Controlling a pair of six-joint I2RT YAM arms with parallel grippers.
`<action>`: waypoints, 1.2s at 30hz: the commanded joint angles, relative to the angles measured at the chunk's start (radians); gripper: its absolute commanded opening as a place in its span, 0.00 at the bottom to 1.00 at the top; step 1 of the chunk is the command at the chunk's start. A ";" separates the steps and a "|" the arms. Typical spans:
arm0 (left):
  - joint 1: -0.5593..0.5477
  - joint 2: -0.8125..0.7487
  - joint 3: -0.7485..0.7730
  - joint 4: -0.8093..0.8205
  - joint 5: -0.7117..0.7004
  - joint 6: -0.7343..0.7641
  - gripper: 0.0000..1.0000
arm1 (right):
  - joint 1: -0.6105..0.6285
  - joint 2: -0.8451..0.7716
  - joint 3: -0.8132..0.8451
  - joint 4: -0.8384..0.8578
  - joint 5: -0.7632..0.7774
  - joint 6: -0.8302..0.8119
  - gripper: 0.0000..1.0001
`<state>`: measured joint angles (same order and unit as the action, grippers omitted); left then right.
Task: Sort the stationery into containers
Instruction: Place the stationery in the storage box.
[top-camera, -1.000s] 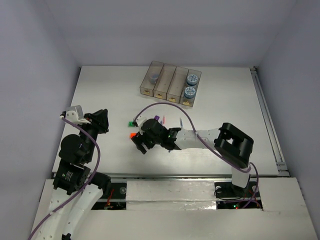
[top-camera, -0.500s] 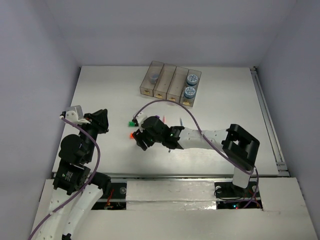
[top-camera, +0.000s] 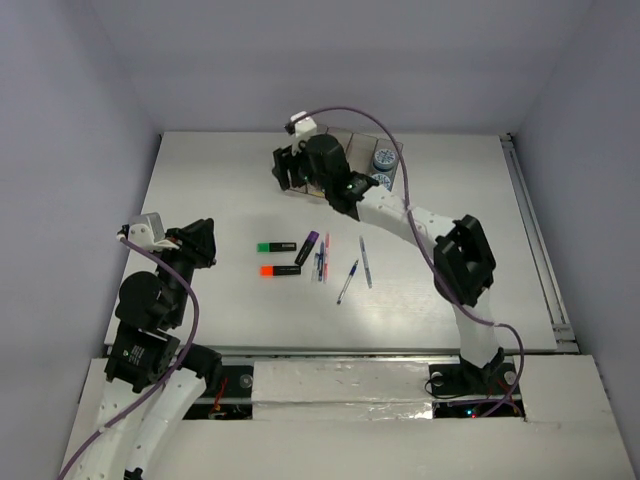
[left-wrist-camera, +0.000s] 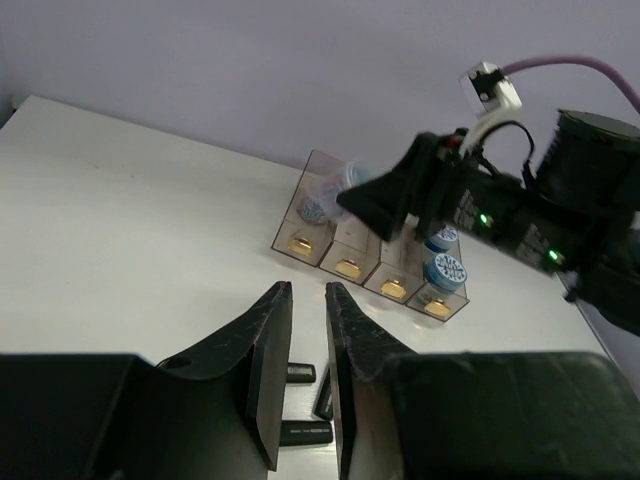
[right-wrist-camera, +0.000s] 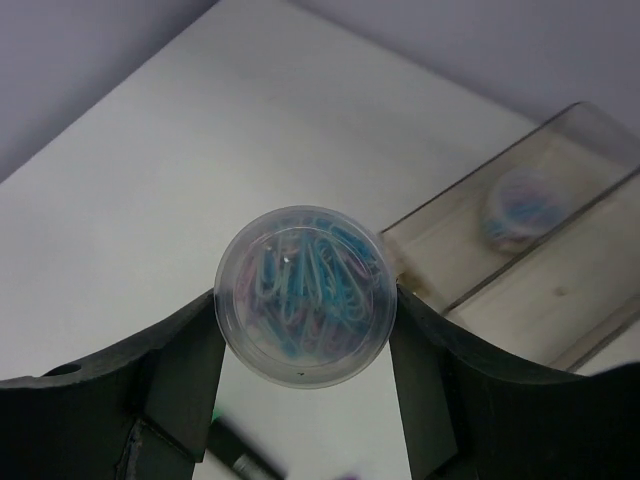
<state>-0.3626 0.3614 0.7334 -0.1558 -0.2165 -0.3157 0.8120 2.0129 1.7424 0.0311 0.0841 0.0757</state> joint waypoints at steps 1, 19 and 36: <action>0.005 -0.012 0.006 0.045 0.012 0.010 0.17 | -0.075 0.120 0.159 0.014 -0.011 -0.014 0.40; 0.005 0.010 0.006 0.048 0.023 0.015 0.18 | -0.182 0.431 0.536 -0.123 -0.035 -0.025 0.40; 0.005 0.011 0.006 0.047 0.022 0.015 0.18 | -0.182 0.480 0.562 -0.128 -0.012 -0.008 0.78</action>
<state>-0.3626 0.3645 0.7334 -0.1547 -0.2089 -0.3149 0.6342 2.5095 2.2429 -0.1410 0.0677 0.0669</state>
